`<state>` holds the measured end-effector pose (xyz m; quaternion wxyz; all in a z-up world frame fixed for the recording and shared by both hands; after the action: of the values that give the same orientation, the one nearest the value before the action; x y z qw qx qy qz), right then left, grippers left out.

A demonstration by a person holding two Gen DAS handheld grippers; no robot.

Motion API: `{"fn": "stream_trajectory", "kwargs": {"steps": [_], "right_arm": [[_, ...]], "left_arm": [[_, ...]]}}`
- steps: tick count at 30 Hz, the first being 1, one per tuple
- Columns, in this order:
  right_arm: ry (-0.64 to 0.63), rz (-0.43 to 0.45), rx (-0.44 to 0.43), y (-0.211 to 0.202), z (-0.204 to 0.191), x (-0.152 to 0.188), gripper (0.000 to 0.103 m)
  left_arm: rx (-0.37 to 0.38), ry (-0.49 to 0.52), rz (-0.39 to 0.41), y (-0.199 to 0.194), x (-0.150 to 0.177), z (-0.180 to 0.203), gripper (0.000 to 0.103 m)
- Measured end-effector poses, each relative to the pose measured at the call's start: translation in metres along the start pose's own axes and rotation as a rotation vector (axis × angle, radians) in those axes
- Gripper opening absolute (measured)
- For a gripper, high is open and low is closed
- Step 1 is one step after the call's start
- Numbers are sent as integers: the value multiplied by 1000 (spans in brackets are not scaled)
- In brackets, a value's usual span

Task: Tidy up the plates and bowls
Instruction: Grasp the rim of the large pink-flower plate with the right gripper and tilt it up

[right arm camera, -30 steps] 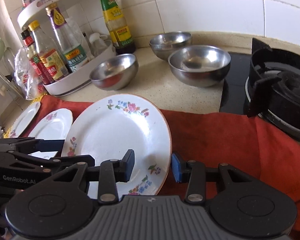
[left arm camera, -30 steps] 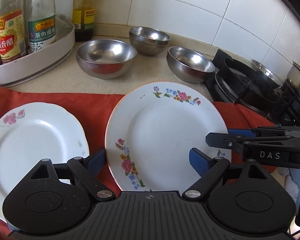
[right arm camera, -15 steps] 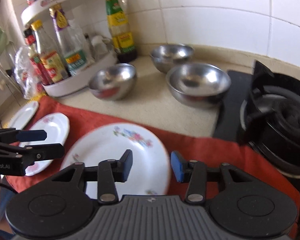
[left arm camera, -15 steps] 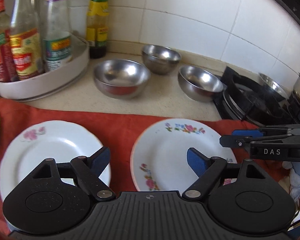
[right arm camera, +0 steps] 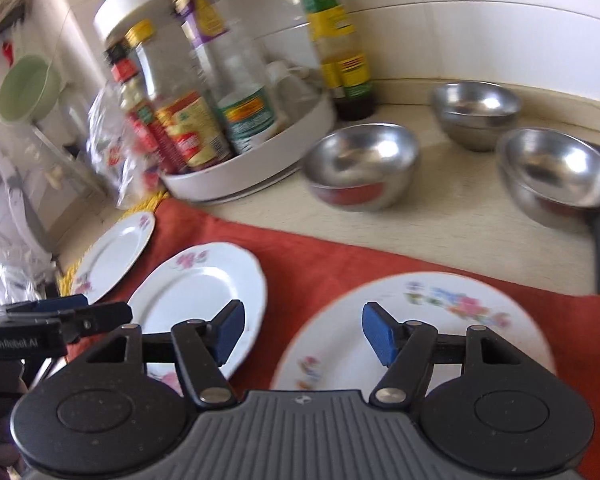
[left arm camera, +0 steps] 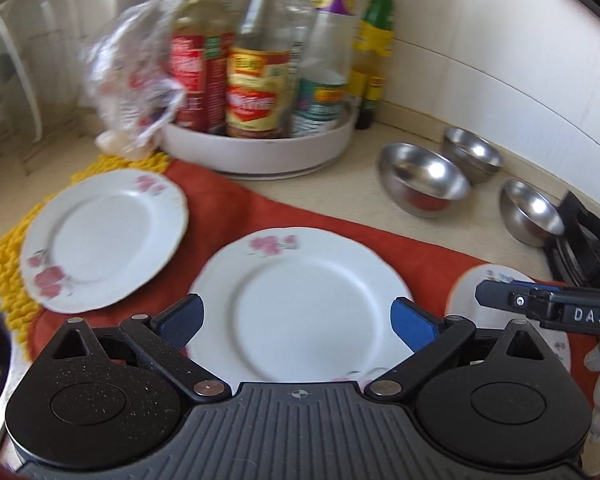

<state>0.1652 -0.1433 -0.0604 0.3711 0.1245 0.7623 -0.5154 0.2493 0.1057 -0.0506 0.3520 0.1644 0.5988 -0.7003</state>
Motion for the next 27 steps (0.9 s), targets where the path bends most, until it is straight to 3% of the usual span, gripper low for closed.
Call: {"fn": "stream_trajectory", "kwargs": {"steps": [9,17,27], "right_arm": [[-43,-32,12,31,-31,-17,65],[-84,-60,11,46,-44,-21,65],[-118,-83,-13,56,-47,-24,65]], "left_arm": [[-38,-76,-53,10,-7,-40,102],[-9,-65,-97,19,-4,-40,102],[-34,-74,-105,25,-5,-38,102]]}}
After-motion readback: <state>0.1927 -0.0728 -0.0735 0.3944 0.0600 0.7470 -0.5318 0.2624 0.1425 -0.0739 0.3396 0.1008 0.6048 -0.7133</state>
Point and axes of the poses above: each gripper's, at about its wrist camera, not at the fingertips, and y roughly the way its jaws point, z to its right, x to its underside, the point moved 1 cm from there along y, roughly the way its jaws point, and after that the axes turned 9 degrees about -y, right-handed, at the moved point
